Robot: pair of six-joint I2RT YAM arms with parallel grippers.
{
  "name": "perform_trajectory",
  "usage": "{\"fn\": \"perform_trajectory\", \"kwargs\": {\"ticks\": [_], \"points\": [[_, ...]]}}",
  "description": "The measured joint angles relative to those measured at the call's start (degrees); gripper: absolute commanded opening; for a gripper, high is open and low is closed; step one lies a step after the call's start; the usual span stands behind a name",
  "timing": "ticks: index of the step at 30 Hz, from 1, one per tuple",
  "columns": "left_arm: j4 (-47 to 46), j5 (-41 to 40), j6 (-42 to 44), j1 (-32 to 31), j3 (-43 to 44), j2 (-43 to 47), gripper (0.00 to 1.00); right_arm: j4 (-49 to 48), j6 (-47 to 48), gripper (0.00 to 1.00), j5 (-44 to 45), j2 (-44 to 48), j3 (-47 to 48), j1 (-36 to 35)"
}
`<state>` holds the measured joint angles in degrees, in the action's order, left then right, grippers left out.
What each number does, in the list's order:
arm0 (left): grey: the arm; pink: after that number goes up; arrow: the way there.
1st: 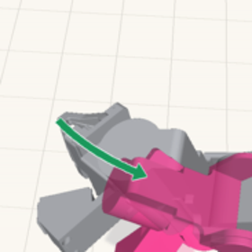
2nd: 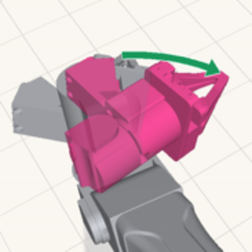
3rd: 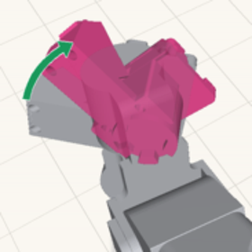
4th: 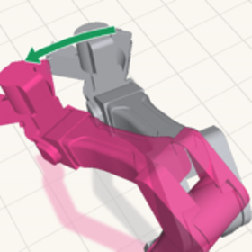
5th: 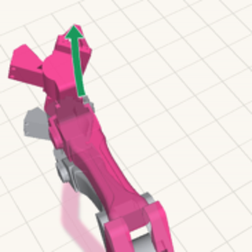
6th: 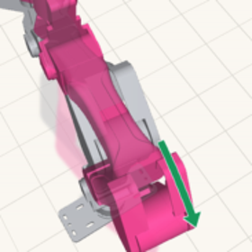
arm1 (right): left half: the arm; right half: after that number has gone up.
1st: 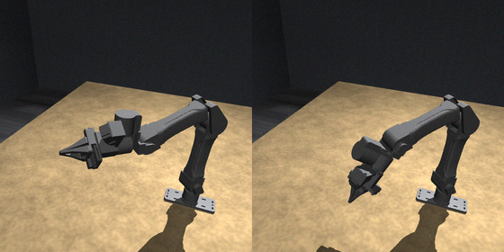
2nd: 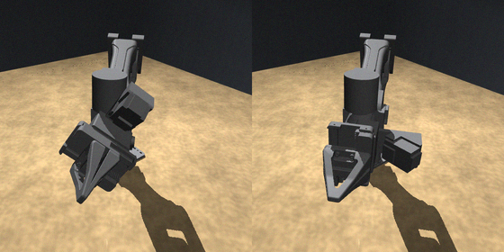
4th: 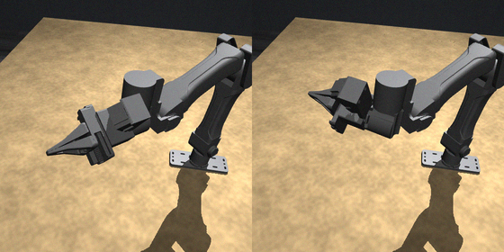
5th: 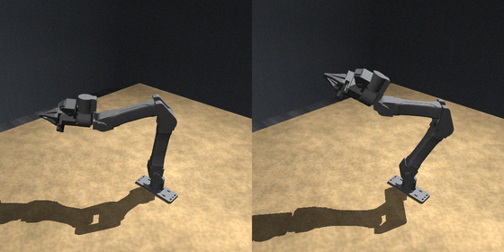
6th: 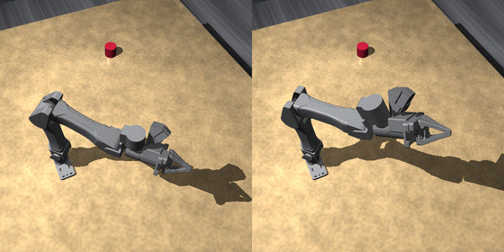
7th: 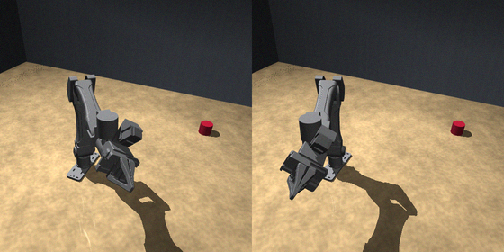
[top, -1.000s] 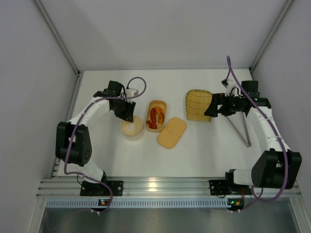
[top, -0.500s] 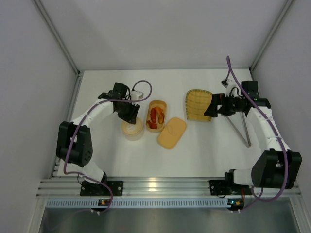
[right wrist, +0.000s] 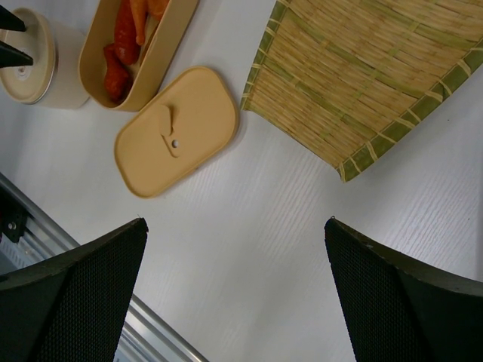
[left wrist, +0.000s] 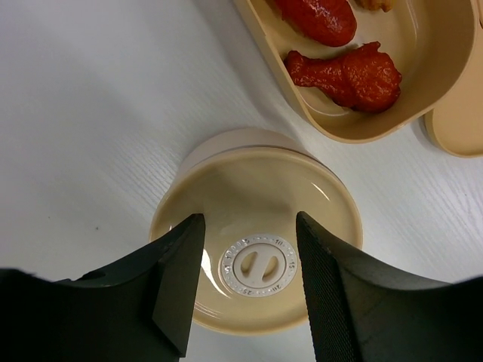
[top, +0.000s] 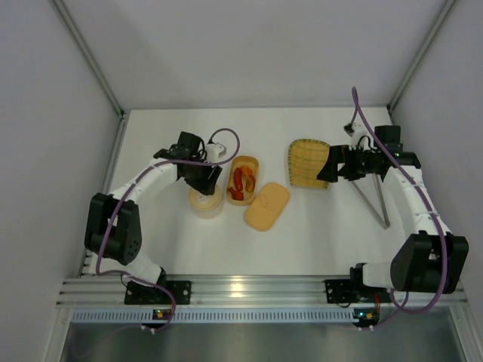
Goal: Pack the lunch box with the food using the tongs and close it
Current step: Close the box lid on the packing box.
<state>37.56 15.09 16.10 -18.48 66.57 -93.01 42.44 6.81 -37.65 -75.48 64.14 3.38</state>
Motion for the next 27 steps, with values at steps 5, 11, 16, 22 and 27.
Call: {"fn": "perform_trajectory", "kwargs": {"ticks": [5,11,16,22,27], "points": [[-2.71,-1.27,0.33,0.0,-0.11,-0.57,0.55,0.0,0.04,0.99,0.0,0.0,0.0,0.0],[-4.11,-2.05,0.59,-0.07,-1.2,0.04,0.54,0.15,0.24,0.99,0.0,0.0,0.0,0.0],[-5.03,-3.15,1.97,-0.48,-2.95,1.79,0.55,0.31,0.66,0.99,0.02,0.0,0.02,0.0],[-5.75,-5.11,3.52,-0.46,-5.57,4.7,0.58,0.42,0.98,0.99,0.0,0.0,0.02,0.0],[-2.27,-5.75,4.24,-0.15,-6.03,6.19,0.59,0.42,1.07,0.99,0.0,0.0,0.02,0.0]]}}
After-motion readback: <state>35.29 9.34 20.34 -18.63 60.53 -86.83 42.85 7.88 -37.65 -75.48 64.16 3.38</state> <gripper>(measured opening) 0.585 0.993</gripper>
